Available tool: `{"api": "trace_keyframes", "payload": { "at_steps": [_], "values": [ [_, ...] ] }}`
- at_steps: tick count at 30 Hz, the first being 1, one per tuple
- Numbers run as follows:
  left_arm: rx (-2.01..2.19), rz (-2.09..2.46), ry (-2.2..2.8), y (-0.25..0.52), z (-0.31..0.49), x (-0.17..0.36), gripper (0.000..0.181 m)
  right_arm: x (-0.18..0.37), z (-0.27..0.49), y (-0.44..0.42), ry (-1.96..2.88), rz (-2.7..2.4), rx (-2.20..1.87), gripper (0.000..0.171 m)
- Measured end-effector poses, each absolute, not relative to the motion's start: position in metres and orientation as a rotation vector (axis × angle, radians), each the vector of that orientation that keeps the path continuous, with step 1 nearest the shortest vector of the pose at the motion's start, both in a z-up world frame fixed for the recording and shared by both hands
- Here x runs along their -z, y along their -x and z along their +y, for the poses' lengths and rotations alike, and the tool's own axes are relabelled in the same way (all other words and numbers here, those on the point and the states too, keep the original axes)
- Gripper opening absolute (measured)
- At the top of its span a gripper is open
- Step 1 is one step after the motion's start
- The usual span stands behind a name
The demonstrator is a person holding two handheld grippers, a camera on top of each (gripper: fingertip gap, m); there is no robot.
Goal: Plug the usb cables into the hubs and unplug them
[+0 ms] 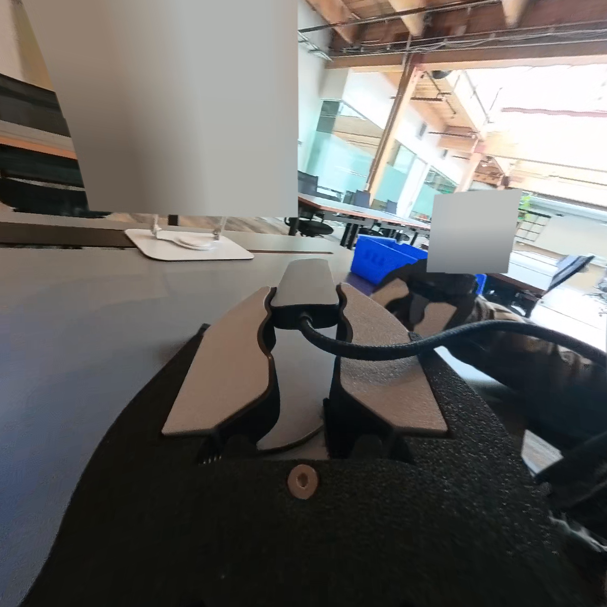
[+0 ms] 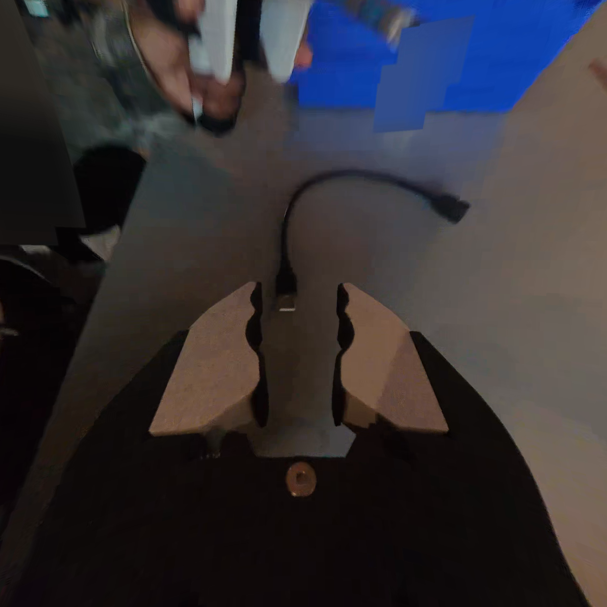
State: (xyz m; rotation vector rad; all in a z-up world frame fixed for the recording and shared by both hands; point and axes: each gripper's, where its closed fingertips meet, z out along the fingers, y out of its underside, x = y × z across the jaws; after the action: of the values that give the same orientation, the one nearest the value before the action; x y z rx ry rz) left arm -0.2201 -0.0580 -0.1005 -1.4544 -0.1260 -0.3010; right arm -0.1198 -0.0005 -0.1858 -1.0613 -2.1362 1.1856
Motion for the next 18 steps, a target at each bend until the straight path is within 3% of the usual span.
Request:
{"api": "trace_keyframes", "payload": {
  "at_steps": [8, 9, 10, 14, 18],
  "values": [
    [0.207, -0.09, 1.425, 0.227, -0.074, 0.088, 0.034, 0.236, -0.017, 0.13, 1.064, -2.396, -0.804, 0.039],
    [0.199, -0.086, 1.426, 0.228, -0.075, 0.087, 0.034, 0.237, -0.017, 0.132, 1.07, -2.39, -0.8, 0.035],
    [0.193, -0.084, 1.423, 0.228, -0.076, 0.086, 0.034, 0.238, -0.017, 0.134, 1.085, -2.384, -0.804, 0.02],
    [0.202, -0.081, 1.413, 0.227, -0.076, 0.086, 0.034, 0.239, 0.012, 0.137, 1.251, -2.23, -0.67, 0.015],
    [0.225, -0.08, 1.407, 0.221, -0.074, 0.085, 0.034, 0.24, 0.064, 0.099, 1.734, -1.834, -0.52, 0.015]
  ]
}}
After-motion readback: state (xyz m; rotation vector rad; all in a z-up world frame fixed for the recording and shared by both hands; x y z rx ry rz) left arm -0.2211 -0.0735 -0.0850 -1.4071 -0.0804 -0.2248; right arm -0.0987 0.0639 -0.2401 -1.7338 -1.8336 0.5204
